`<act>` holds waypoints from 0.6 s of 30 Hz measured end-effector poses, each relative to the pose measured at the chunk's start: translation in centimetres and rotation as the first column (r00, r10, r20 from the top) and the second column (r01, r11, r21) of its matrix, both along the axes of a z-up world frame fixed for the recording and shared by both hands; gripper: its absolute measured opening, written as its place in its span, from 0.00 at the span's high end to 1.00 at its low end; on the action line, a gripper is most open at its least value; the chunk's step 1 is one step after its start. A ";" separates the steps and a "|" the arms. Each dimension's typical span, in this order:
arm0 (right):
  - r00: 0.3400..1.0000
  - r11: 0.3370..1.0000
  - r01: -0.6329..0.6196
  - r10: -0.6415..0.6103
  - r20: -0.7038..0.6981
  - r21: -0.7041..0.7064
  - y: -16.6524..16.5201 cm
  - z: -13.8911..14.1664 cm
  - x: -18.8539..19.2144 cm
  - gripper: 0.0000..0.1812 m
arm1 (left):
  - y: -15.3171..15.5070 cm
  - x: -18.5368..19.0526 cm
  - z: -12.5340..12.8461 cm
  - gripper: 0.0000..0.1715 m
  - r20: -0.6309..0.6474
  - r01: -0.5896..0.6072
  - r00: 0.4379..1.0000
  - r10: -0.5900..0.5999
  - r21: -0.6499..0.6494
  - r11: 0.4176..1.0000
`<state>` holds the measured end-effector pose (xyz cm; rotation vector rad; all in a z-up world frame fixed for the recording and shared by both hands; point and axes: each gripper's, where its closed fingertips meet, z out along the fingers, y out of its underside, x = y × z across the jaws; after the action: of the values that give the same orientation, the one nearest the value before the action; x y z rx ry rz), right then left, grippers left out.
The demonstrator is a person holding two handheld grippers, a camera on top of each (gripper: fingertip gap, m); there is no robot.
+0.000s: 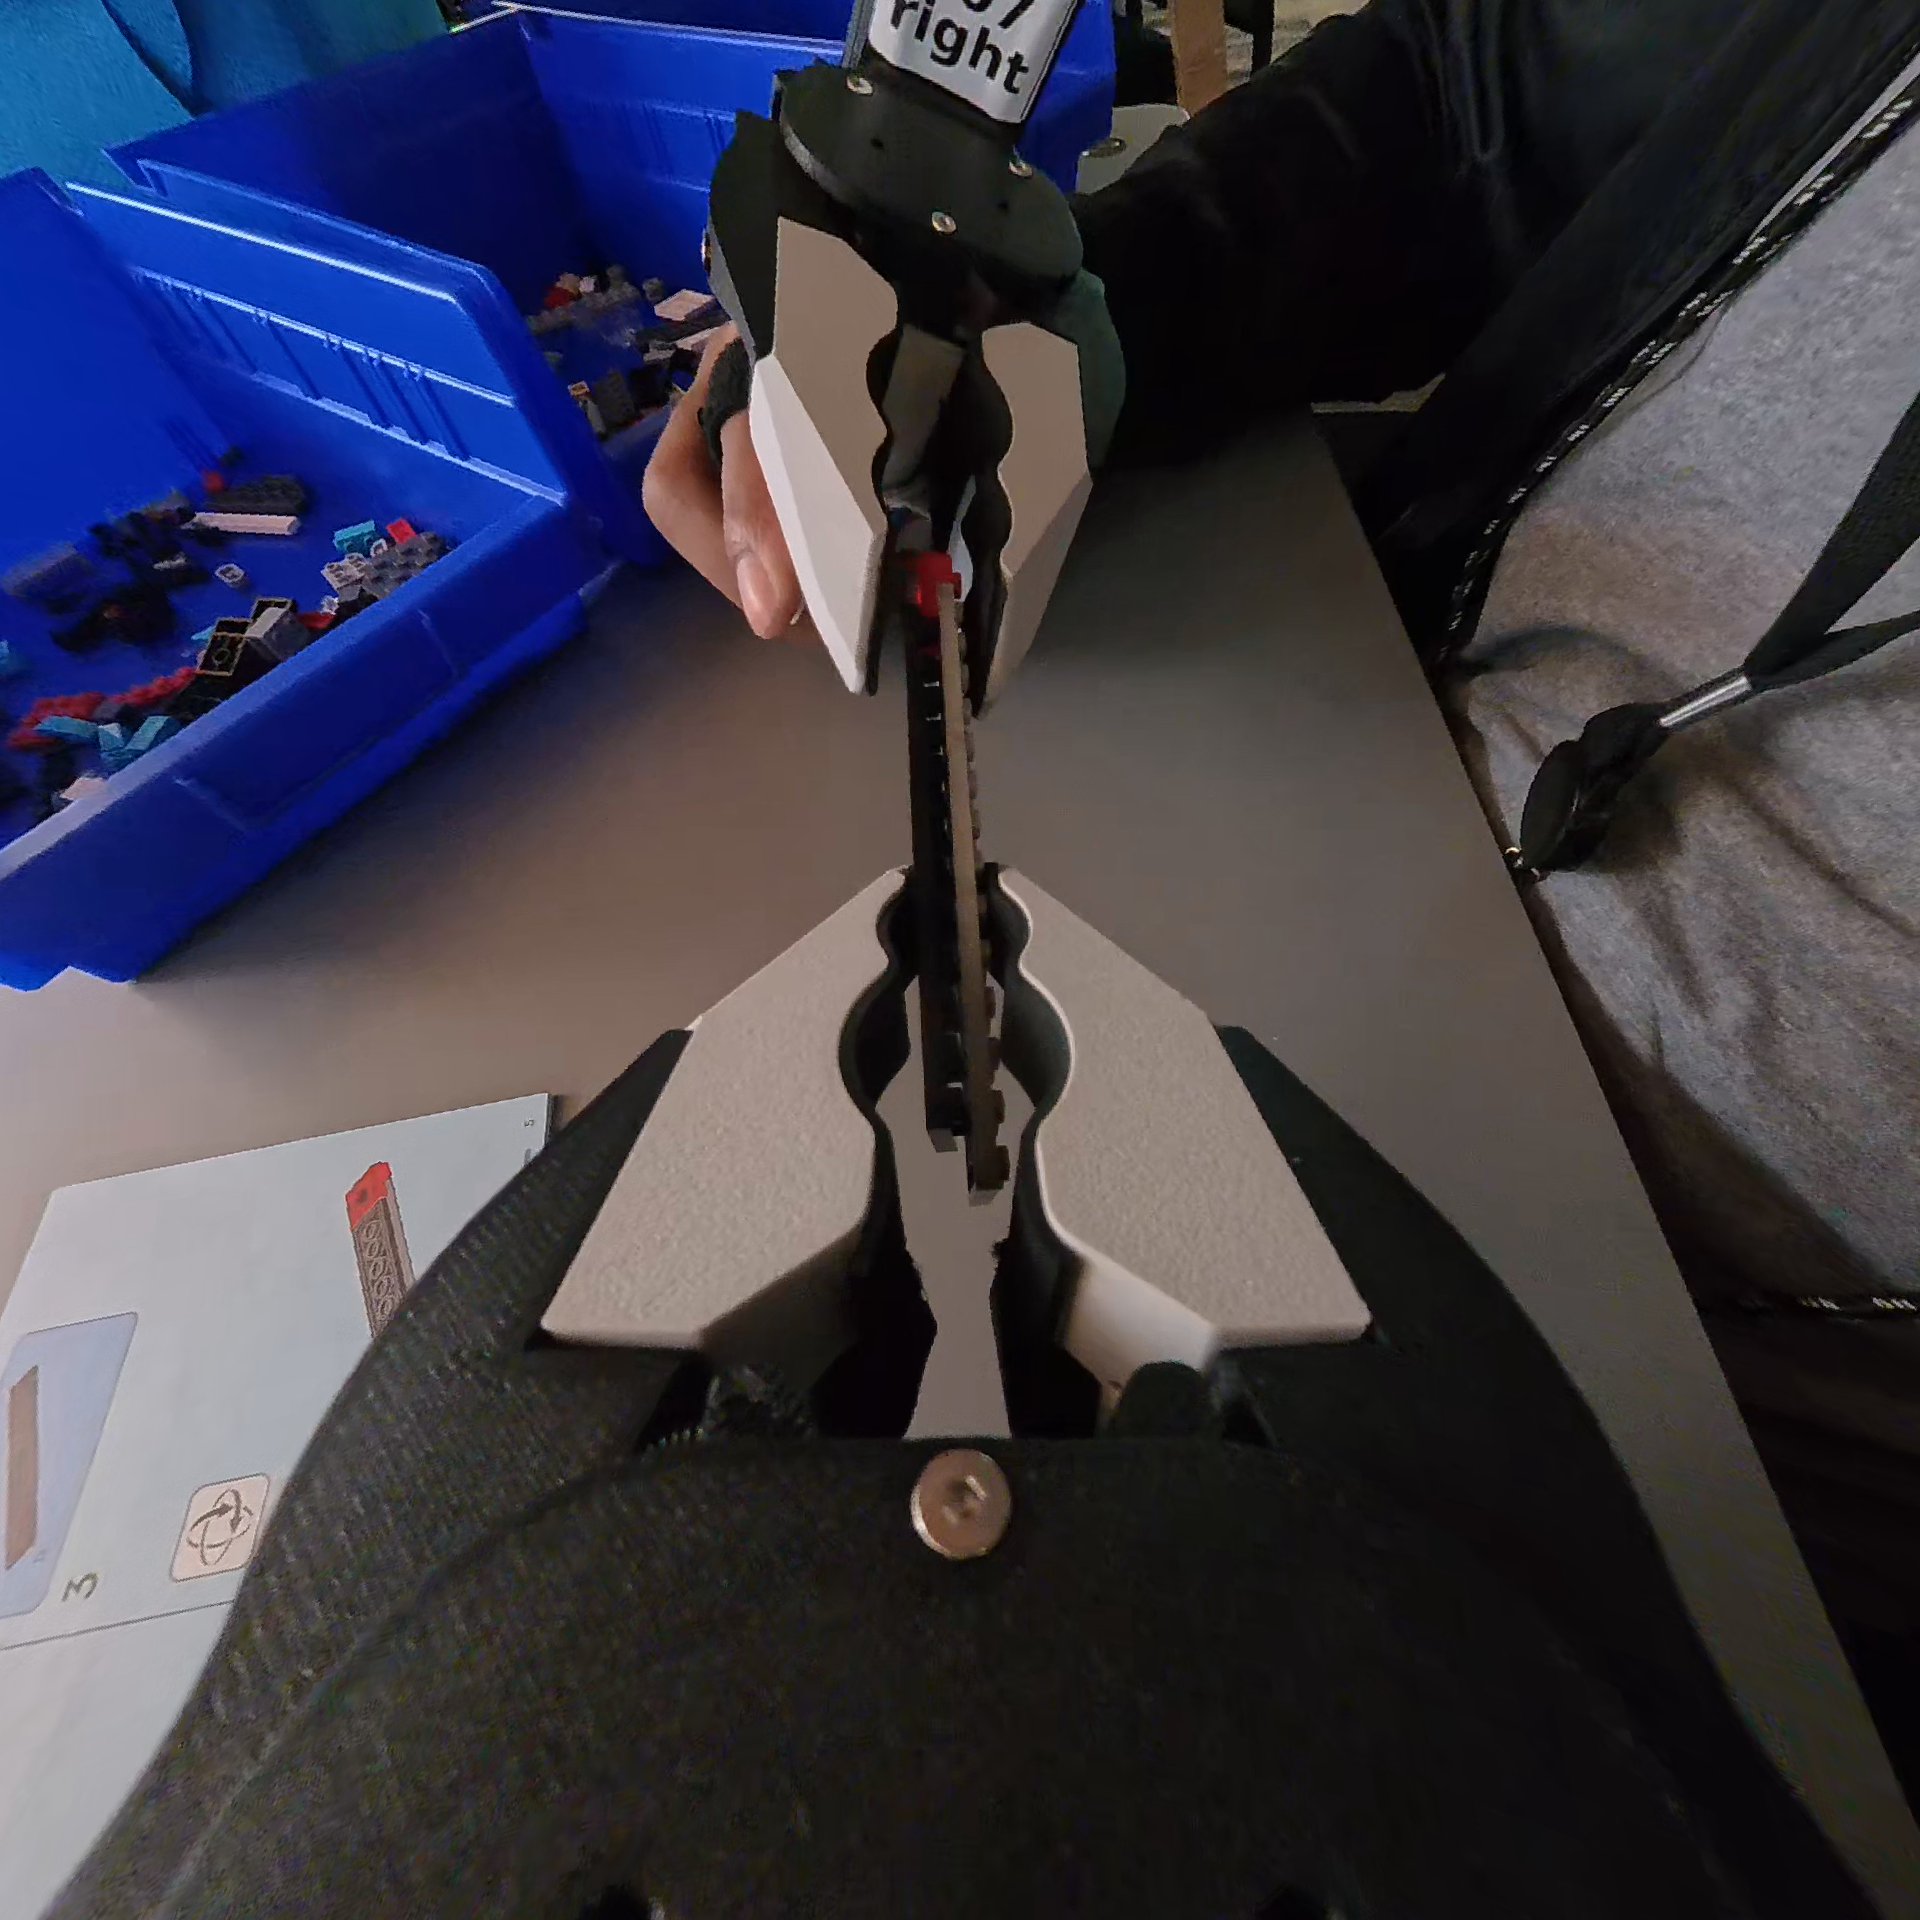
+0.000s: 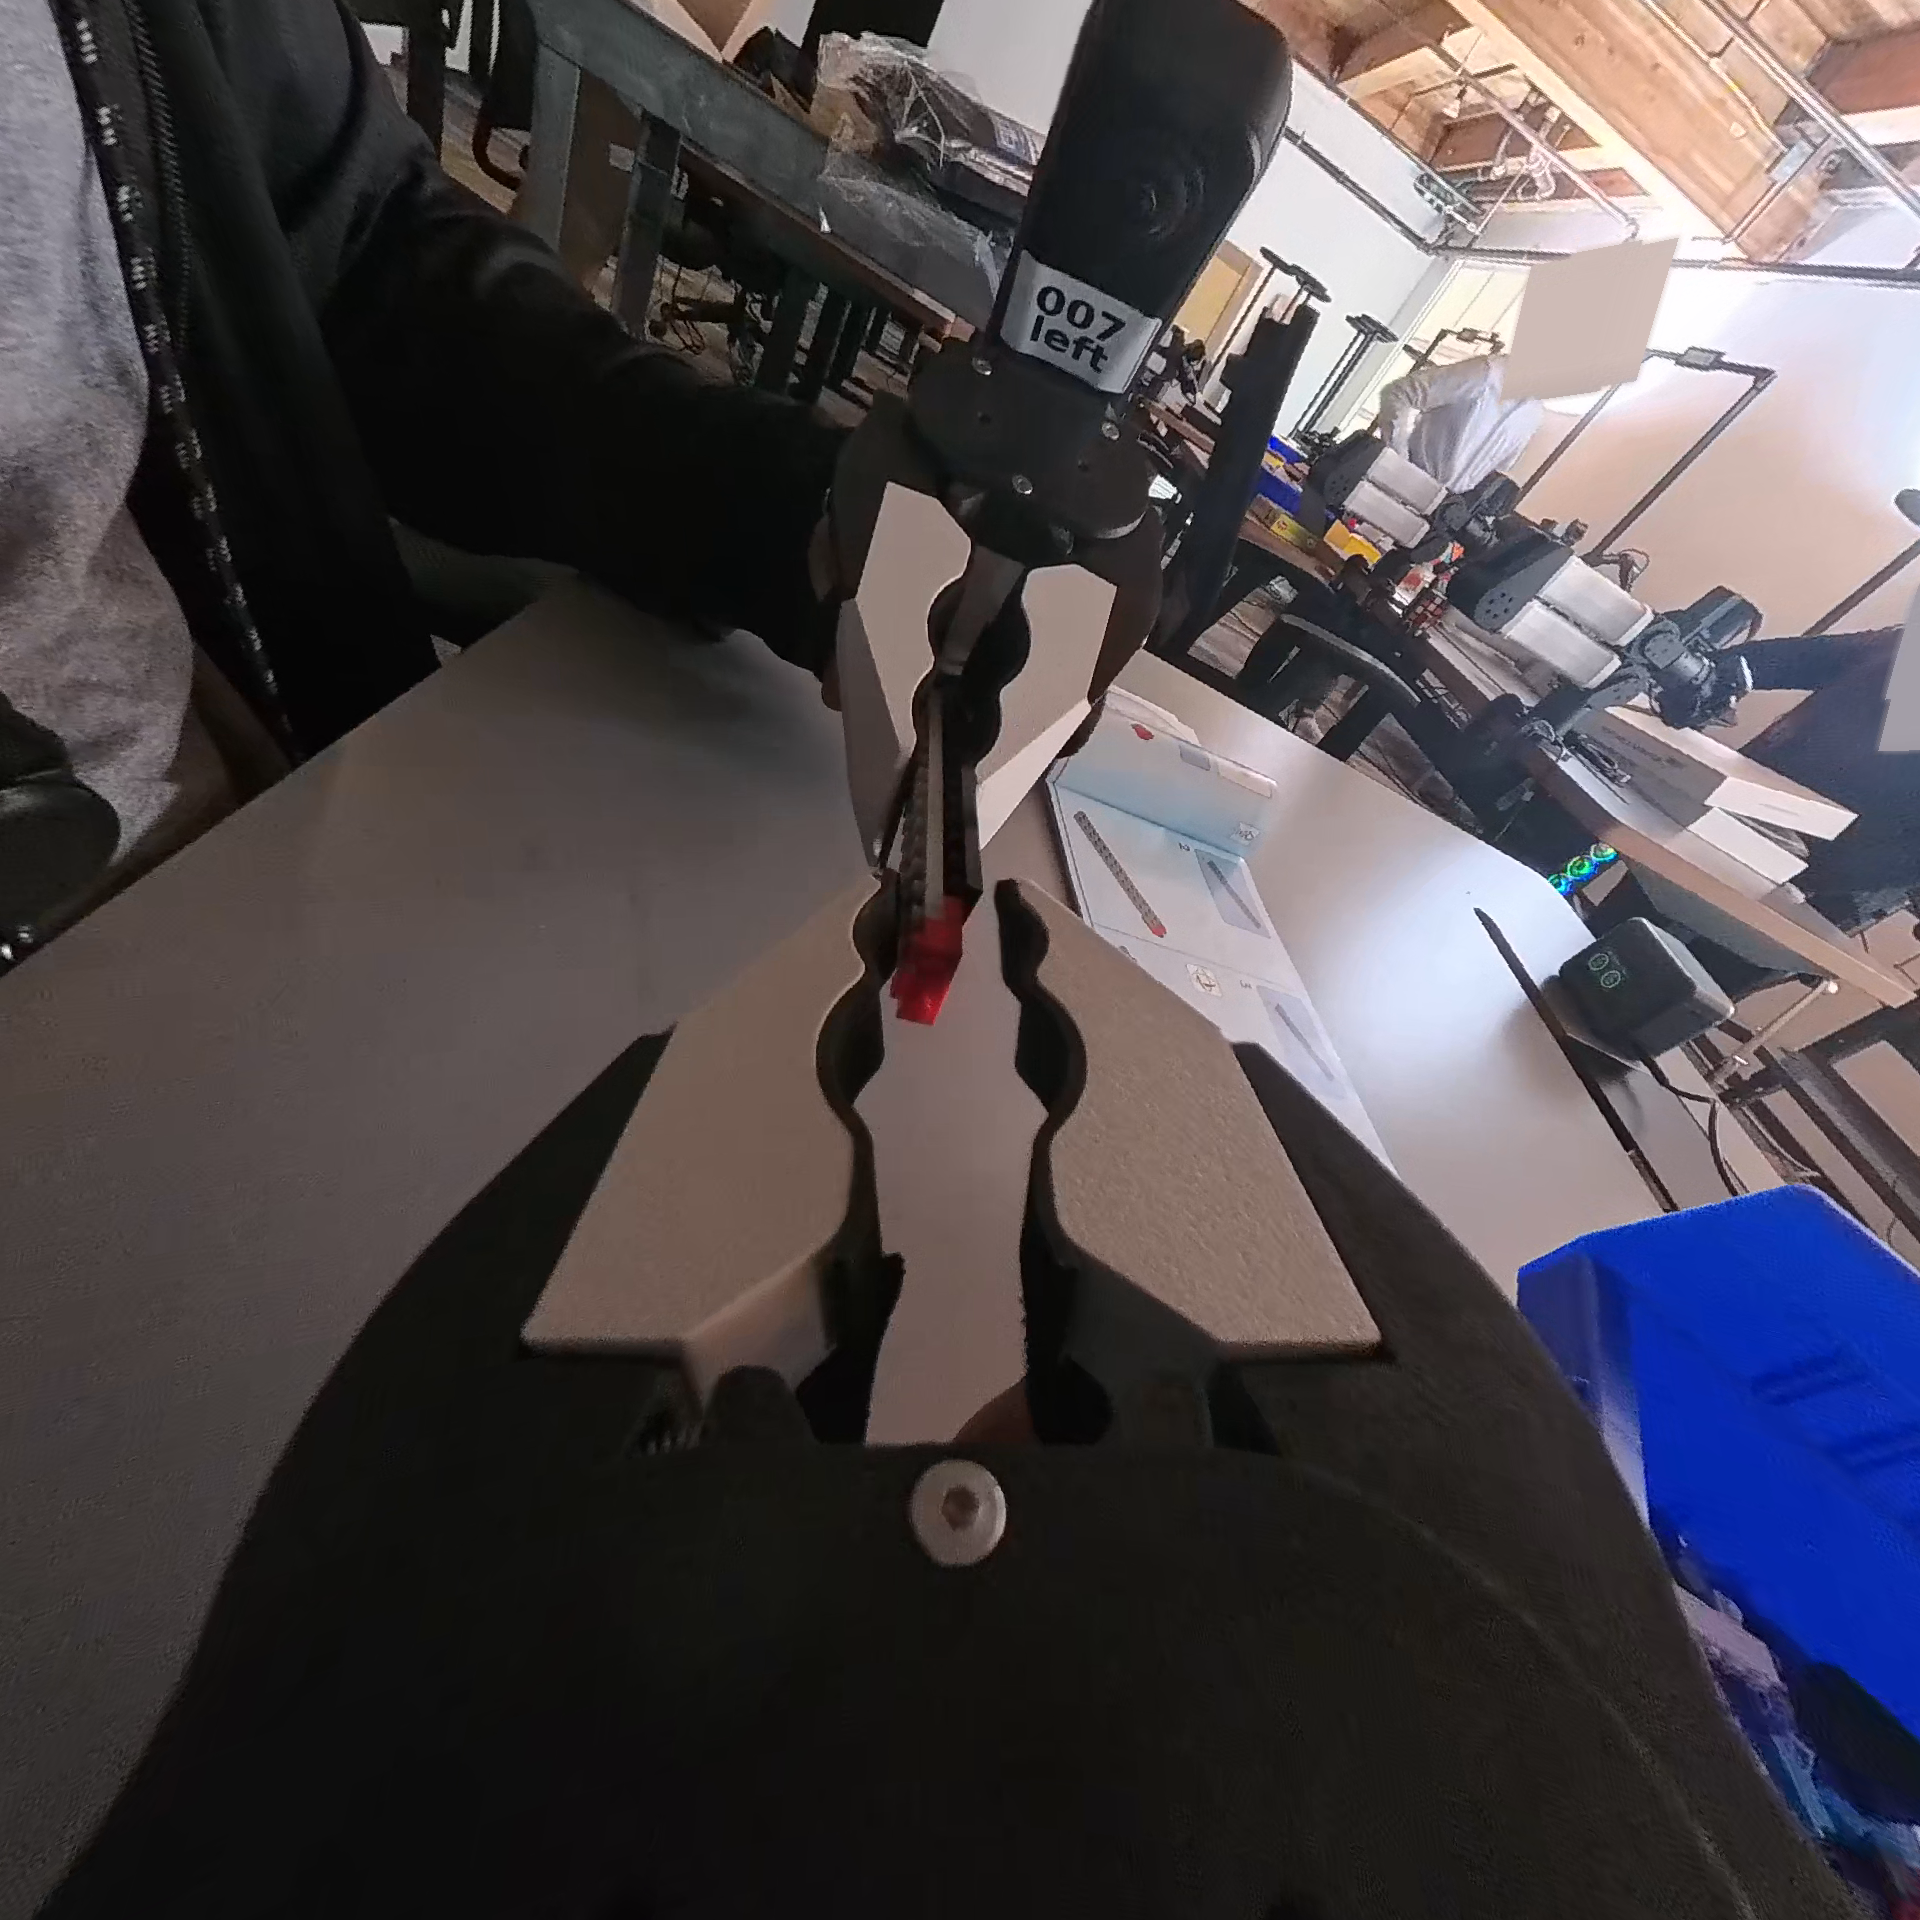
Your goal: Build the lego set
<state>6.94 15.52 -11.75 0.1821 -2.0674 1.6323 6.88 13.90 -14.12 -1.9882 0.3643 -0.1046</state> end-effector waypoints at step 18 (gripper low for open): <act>1.000 0.999 0.001 -0.002 -0.014 -0.033 1.0 0.9 0.6 0.93 | 0.0 0.3 1.2 0.95 -0.114 0.006 0.994 -0.003 0.025 1.000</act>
<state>7.58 16.57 -10.83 0.1800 -2.0288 1.6580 7.15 13.91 -12.93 -1.9736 0.4410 0.0106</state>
